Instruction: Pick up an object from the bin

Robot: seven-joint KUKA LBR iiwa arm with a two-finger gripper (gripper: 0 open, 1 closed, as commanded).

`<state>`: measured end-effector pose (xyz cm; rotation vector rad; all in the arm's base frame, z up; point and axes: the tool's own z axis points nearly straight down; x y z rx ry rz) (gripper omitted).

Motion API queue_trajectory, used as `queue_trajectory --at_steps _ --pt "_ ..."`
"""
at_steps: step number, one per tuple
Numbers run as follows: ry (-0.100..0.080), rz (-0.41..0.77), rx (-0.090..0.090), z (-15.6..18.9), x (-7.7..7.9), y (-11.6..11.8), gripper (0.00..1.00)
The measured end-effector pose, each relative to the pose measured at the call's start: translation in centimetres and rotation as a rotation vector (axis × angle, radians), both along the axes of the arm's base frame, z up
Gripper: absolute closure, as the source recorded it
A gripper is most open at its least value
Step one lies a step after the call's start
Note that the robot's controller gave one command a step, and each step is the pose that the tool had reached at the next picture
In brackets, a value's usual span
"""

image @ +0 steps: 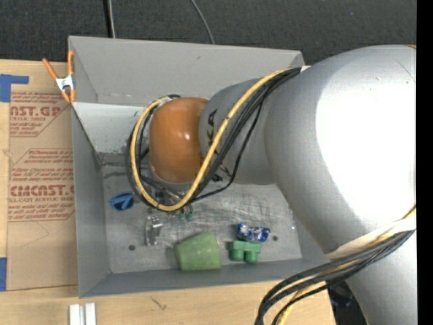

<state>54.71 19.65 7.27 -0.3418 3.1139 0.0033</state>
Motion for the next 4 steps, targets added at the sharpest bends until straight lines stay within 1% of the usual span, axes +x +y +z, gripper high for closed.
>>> queue_trajectory --at_steps 1,2,3,4 --pt "0.004 0.092 -0.002 2.8 1.8 -1.5 0.0" --pt "0.004 0.013 0.0 3.5 4.1 1.7 0.0" --pt "-0.001 -0.017 0.004 -0.1 2.9 -0.1 0.0" --pt "0.003 -0.016 0.001 0.1 3.1 0.1 0.0"
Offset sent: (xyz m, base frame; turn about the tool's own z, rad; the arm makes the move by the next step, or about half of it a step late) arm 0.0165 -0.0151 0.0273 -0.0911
